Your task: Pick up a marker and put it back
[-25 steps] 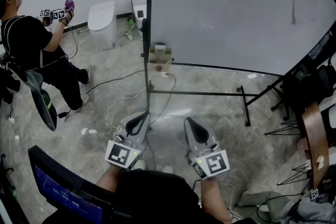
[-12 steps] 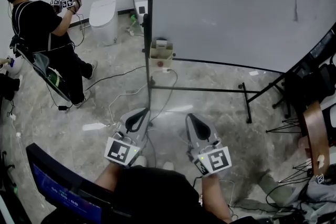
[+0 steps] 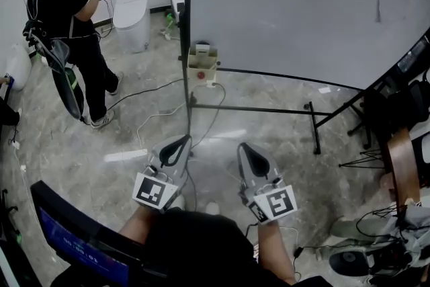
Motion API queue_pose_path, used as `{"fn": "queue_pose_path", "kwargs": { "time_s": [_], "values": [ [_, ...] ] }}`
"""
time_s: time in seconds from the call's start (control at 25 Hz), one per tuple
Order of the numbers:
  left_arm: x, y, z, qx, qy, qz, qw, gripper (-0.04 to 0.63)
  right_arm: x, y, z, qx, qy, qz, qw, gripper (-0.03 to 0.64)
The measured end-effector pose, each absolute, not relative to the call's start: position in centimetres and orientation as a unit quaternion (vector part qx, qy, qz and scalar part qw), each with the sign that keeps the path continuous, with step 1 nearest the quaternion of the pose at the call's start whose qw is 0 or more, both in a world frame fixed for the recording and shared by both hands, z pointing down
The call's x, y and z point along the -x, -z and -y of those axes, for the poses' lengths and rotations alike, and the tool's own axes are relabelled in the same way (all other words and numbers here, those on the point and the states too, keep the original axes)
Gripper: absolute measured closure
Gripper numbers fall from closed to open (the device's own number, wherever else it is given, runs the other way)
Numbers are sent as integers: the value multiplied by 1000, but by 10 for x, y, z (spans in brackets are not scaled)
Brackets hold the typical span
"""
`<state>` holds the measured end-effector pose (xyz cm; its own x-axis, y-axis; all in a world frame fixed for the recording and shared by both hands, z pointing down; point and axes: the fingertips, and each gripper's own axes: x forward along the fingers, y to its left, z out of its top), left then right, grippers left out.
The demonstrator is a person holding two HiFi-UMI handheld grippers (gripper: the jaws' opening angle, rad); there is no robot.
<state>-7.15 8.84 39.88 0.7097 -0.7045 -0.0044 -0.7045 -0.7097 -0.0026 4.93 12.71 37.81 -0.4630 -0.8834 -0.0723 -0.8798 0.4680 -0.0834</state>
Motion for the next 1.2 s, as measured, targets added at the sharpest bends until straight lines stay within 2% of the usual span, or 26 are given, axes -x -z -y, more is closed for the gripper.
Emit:
{"fn": "queue_pose_path", "kwargs": {
  "time_s": [1.2],
  "values": [
    [31, -417, -132, 904, 12, -428, 0, 591, -93, -397, -161, 470, 28, -881, 51, 607]
  ]
}}
